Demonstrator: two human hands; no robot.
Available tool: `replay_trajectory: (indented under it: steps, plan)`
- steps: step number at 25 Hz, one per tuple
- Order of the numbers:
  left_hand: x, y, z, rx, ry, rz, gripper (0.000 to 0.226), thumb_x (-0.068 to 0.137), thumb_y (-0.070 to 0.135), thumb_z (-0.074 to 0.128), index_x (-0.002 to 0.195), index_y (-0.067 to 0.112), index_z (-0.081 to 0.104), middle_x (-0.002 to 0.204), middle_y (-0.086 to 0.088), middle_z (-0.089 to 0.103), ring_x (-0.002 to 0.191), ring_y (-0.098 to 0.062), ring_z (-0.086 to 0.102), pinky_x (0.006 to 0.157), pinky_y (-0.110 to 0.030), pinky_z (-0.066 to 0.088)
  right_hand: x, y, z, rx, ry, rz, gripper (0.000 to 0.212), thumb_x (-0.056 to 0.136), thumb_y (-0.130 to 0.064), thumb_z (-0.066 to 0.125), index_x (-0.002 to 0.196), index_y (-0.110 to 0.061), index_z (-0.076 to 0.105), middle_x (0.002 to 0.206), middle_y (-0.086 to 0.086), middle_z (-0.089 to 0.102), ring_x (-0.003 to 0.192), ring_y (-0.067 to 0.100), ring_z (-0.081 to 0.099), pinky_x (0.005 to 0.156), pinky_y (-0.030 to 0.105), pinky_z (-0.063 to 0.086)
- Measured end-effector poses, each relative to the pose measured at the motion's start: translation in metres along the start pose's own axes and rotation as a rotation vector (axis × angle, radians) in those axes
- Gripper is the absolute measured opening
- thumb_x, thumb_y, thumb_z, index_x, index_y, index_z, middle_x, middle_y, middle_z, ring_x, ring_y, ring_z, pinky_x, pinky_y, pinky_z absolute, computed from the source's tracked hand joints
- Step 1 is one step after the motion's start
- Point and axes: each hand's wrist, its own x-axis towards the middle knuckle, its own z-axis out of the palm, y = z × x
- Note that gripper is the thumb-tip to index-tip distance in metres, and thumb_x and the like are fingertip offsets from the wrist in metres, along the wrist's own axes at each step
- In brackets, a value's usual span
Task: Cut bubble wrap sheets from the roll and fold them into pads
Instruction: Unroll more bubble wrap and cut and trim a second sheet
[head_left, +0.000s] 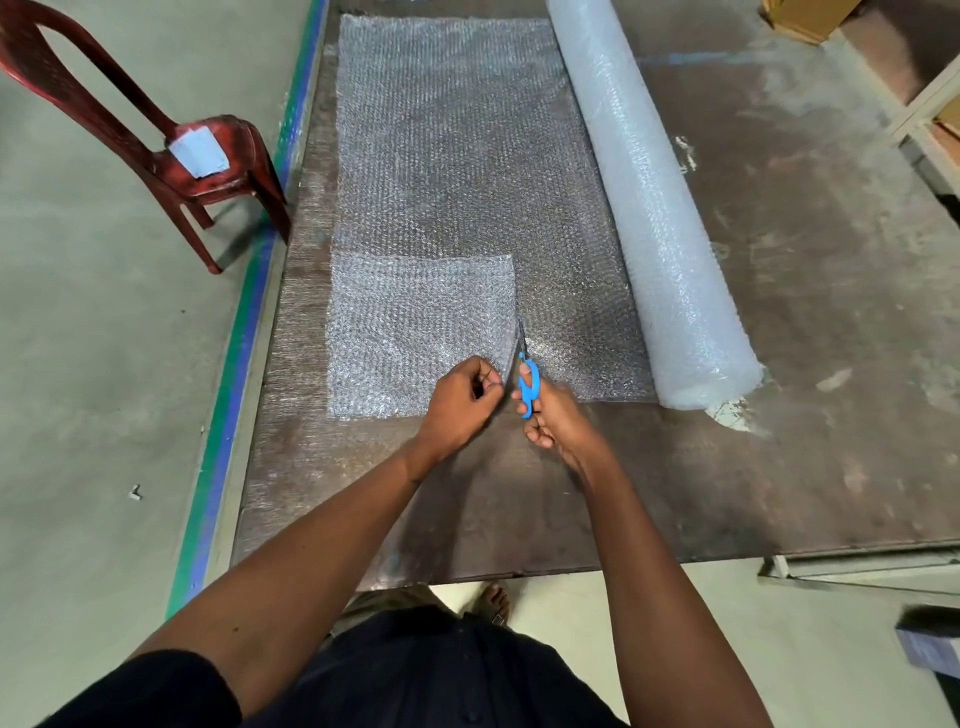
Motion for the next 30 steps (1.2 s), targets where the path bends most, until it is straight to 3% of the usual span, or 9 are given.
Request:
replay_trajectory:
  steps: [4,12,15,21,26,30]
  plan:
    - [0.0,0.001,-0.002,0.001,-0.014,-0.016,0.002,0.094,0.016,0.067,0.094,0.016,0.065,0.086,0.003,0.069,0.078,-0.011,0.063,0.072,-0.022,0.049,0.003,-0.005,0.0,0.013,-0.029,0.03,0.064,0.104,-0.069,0.042,0.098,-0.009,0.064,0.065,-0.001,0.058,0.043,0.014,0.041,0.039,0.023,0.021]
    - [0.001,0.003,-0.006,-0.019,-0.053,-0.02,0.004,0.095,0.017,0.068,0.092,0.018,0.065,0.085,0.004,0.069,0.073,-0.005,0.06,0.07,-0.019,0.047,0.011,-0.011,-0.003,-0.032,-0.034,-0.041,0.053,0.106,-0.059,0.05,0.101,-0.009,0.065,0.072,0.001,0.059,0.045,0.013,0.042,0.038,0.024,0.021]
    - [0.0,0.005,-0.007,-0.016,-0.066,-0.015,0.006,0.095,0.016,0.067,0.091,0.019,0.064,0.084,0.005,0.068,0.072,-0.003,0.058,0.07,-0.017,0.045,0.013,-0.012,-0.001,-0.04,-0.023,-0.013,0.06,0.104,-0.067,0.047,0.099,-0.01,0.065,0.07,0.001,0.059,0.045,0.014,0.043,0.039,0.023,0.022]
    - [0.001,0.005,-0.009,-0.026,-0.085,-0.032,0.006,0.095,0.017,0.067,0.091,0.02,0.064,0.084,0.005,0.068,0.073,-0.004,0.06,0.071,-0.019,0.047,0.021,-0.021,-0.001,-0.06,-0.039,-0.034,0.06,0.102,-0.069,0.048,0.096,-0.012,0.066,0.069,-0.002,0.058,0.045,0.013,0.042,0.04,0.024,0.022]
    - [0.0,0.004,-0.009,-0.055,-0.086,-0.052,0.003,0.094,0.021,0.066,0.091,0.02,0.065,0.083,0.004,0.069,0.078,-0.015,0.064,0.076,-0.032,0.052,0.026,-0.026,-0.003,-0.081,-0.039,-0.031,0.058,0.104,-0.065,0.049,0.1,-0.009,0.065,0.07,0.0,0.059,0.044,0.013,0.043,0.039,0.023,0.023]
    - [0.0,0.004,-0.011,-0.09,-0.099,-0.073,0.001,0.093,0.021,0.065,0.092,0.02,0.066,0.083,0.007,0.069,0.075,-0.008,0.063,0.077,-0.033,0.053,0.027,-0.031,0.0,-0.056,-0.051,-0.025,0.062,0.103,-0.07,0.043,0.094,-0.012,0.064,0.067,-0.002,0.057,0.044,0.014,0.041,0.04,0.023,0.022]
